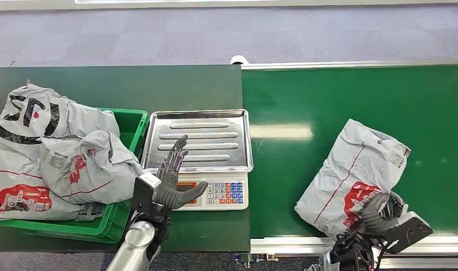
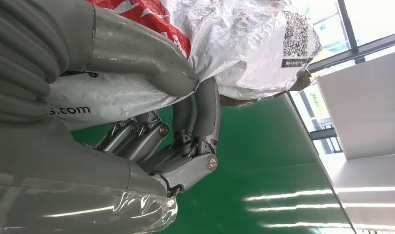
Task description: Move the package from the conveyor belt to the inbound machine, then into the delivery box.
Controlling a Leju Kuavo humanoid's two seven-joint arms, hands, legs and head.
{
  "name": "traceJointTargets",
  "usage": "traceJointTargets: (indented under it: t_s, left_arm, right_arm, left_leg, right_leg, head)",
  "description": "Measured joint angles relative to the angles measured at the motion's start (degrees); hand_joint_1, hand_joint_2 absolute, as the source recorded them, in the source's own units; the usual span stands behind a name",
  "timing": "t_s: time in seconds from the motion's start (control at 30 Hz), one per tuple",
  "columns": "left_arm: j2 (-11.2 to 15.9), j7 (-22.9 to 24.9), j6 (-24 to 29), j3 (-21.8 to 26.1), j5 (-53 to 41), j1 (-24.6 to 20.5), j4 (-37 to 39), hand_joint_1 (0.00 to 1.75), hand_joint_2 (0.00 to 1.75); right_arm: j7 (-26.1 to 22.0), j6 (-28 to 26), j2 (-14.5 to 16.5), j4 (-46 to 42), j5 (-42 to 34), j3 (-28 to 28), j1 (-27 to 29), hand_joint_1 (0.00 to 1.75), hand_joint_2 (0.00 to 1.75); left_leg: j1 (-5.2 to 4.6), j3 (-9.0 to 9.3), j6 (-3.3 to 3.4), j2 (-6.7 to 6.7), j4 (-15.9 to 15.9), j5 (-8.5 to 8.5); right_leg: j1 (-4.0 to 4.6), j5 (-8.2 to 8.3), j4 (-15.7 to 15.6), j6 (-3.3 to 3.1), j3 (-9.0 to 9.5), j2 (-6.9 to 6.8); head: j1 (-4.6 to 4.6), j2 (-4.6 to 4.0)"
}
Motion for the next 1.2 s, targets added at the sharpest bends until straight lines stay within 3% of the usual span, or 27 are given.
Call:
traceJointTargets:
  t_s: [0.07,0.27,0.43,0.63,0.8,0.93,1.03,1.2]
  left_arm:
    - [-0.01,-0.48,1.20,0.02,-0.04,0.00,-0.01,0.00,1.75]
    - [-0.30,-4.92,12.98,1.59,1.80,0.06,-1.60,0.00,1.75]
    - [-0.08,-5.65,14.12,2.00,2.39,0.17,-2.93,0.00,1.75]
    - [0.58,-5.98,14.75,2.28,3.59,0.60,-4.51,0.00,1.75]
    - [1.03,-5.98,14.91,2.51,4.27,0.76,-5.00,0.00,1.75]
    - [1.33,-5.98,15.22,2.48,4.97,1.03,-5.51,0.00,1.75]
    - [1.51,-5.98,15.21,2.45,5.37,1.23,-5.75,0.00,1.75]
    - [1.90,-5.98,14.53,2.40,6.14,1.25,-5.91,0.00,1.75]
  right_arm:
    - [0.01,0.02,0.16,-0.70,0.10,-0.05,0.27,1.75,1.75]
    - [-0.08,0.92,2.68,-10.99,-1.52,1.72,2.83,1.75,1.75]
    - [-0.08,2.13,3.74,-18.24,-4.51,5.49,3.41,1.75,1.75]
    - [-0.11,2.04,4.61,-27.96,-1.14,10.29,2.09,1.75,1.75]
    - [-0.14,1.33,3.98,-30.98,1.41,14.98,-0.02,1.75,1.75]
    - [0.02,0.20,1.77,-30.08,9.88,21.40,-3.58,1.75,1.75]
    - [1.62,-1.89,-0.18,-26.22,21.17,27.08,-6.88,1.75,1.75]
    - [12.18,1.39,-3.52,-9.24,40.59,38.11,-15.99,1.75,1.75]
  left_leg:
    - [0.00,-0.01,0.00,-0.01,0.00,0.00]
    - [-0.01,-0.08,0.00,0.02,0.00,0.00]
    - [-0.01,-0.09,0.00,-0.02,-0.01,0.01]
    - [-0.02,-0.08,0.00,0.03,0.00,0.01]
    - [-0.02,-0.09,0.00,0.03,-0.01,0.02]
    - [-0.02,-0.08,0.00,0.12,-0.01,0.02]
    - [-0.01,-0.08,-0.01,0.12,-0.01,0.03]
    - [-0.01,-0.05,0.00,0.11,-0.01,0.07]
  right_leg:
    - [0.00,0.00,0.00,0.00,0.00,0.00]
    - [0.00,0.00,0.01,0.00,-0.06,0.01]
    - [0.00,0.00,0.01,0.00,-0.05,0.01]
    - [-0.01,0.01,0.02,0.00,-0.05,0.01]
    - [-0.01,0.02,0.03,0.00,-0.04,0.01]
    - [-0.01,0.03,0.04,0.00,-0.06,0.05]
    - [0.00,0.03,0.04,-0.01,-0.05,0.05]
    - [0.00,0.05,0.05,-0.01,-0.04,0.04]
  head:
    - [0.01,0.00]
    - [-0.02,0.00]
    - [0.01,0.00]
    - [0.00,0.00]
    - [0.00,-0.01]
    - [0.01,0.00]
    - [0.02,0.00]
    - [0.00,0.00]
